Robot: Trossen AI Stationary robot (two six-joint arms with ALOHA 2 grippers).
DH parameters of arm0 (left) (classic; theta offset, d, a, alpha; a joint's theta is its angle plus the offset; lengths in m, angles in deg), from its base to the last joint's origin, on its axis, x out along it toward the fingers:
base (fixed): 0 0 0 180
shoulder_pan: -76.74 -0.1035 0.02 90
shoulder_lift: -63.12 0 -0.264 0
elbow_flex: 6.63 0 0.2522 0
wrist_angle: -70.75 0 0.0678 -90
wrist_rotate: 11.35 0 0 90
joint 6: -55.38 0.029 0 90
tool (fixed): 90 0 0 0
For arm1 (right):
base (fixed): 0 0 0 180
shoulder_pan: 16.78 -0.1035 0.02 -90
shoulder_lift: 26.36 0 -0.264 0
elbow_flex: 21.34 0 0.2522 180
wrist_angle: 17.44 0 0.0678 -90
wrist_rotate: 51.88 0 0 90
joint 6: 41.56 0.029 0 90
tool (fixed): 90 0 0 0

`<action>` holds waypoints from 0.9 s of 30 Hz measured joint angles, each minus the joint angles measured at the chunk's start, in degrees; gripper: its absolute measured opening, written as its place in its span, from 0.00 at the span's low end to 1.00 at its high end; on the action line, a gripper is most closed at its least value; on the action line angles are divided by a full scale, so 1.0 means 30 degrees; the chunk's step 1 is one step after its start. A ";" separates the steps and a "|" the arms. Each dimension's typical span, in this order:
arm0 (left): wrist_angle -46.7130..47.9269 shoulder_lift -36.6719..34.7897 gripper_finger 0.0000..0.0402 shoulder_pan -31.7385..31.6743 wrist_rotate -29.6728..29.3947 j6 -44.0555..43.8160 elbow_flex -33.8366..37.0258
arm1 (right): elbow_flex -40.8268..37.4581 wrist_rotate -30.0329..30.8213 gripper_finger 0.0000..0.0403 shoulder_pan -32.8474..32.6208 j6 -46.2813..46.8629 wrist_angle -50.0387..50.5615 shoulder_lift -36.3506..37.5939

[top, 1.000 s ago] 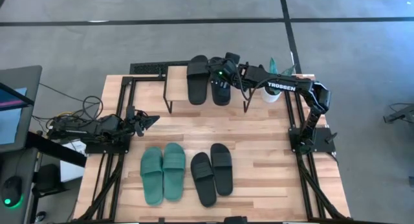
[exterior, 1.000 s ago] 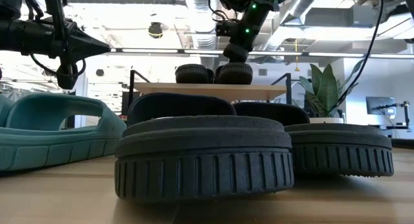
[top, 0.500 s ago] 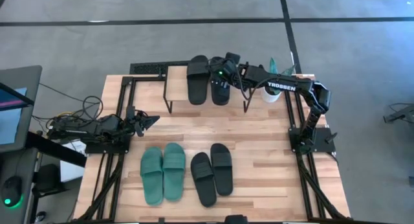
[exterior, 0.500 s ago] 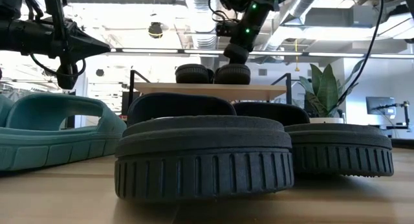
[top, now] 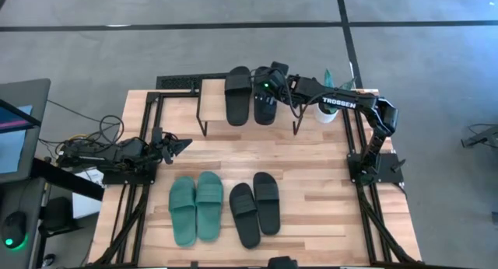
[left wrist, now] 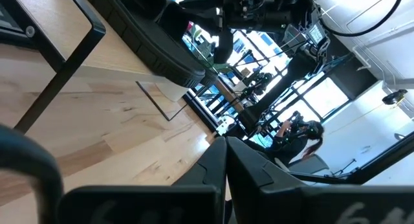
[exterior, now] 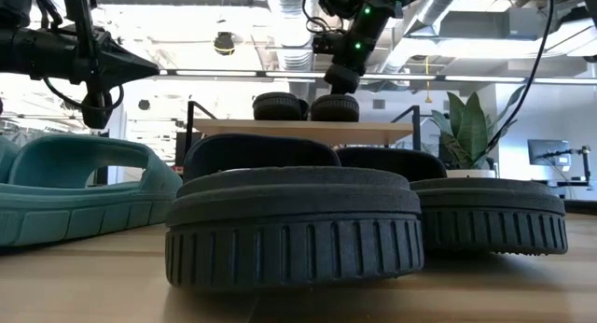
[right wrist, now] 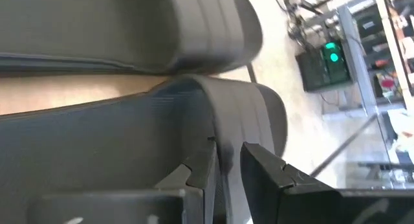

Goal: Pick and place slides into the shelf
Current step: Put the black slide on the shelf

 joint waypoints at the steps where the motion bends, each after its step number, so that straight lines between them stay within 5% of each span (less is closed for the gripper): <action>1: 0.0000 0.0000 0.00 -0.0007 0.0000 0.0000 0.0000 | 0.0000 -0.0161 0.15 0.0007 -0.0157 -0.0003 0.0007; 27: 0.0004 0.0006 0.00 -0.0003 0.0000 -0.0018 0.0000 | 0.0000 -0.0690 0.01 0.0102 -0.1695 0.0837 0.0051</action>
